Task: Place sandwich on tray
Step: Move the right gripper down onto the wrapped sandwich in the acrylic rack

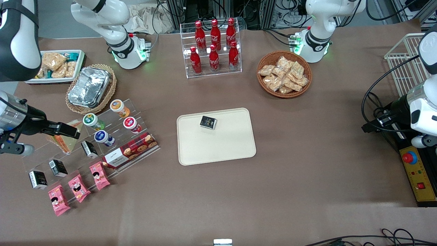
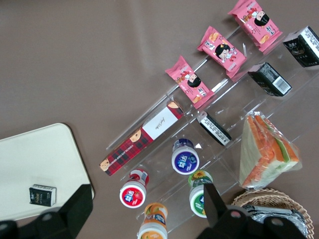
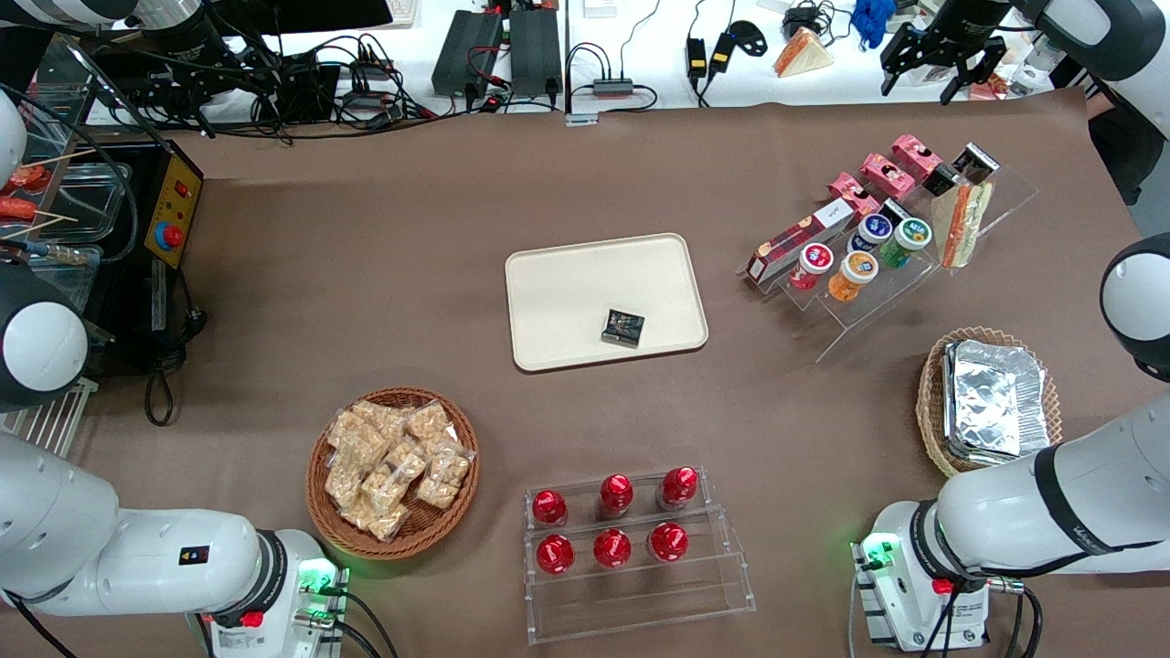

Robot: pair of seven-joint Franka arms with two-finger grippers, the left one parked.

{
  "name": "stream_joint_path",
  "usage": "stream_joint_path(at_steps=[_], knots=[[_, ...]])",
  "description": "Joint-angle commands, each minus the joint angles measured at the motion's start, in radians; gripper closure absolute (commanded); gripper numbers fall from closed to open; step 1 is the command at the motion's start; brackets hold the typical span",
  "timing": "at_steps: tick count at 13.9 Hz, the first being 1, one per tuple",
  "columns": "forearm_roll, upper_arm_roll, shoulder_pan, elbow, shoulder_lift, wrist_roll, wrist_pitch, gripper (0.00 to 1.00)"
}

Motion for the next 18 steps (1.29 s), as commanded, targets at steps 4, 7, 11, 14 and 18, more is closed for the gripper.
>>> stream_joint_path(at_steps=[4,7,11,14,18], knots=[[0.006,-0.001,-0.012,-0.003,-0.004,-0.033,-0.015,0.01],[-0.050,-0.002,-0.015,-0.030,-0.010,-0.016,-0.047,0.01],[-0.054,-0.010,-0.093,-0.081,-0.013,-0.012,-0.050,0.01],[-0.111,-0.014,-0.122,-0.138,-0.013,-0.010,-0.032,0.01],[-0.120,-0.014,-0.178,-0.190,-0.018,-0.030,0.018,0.01]])
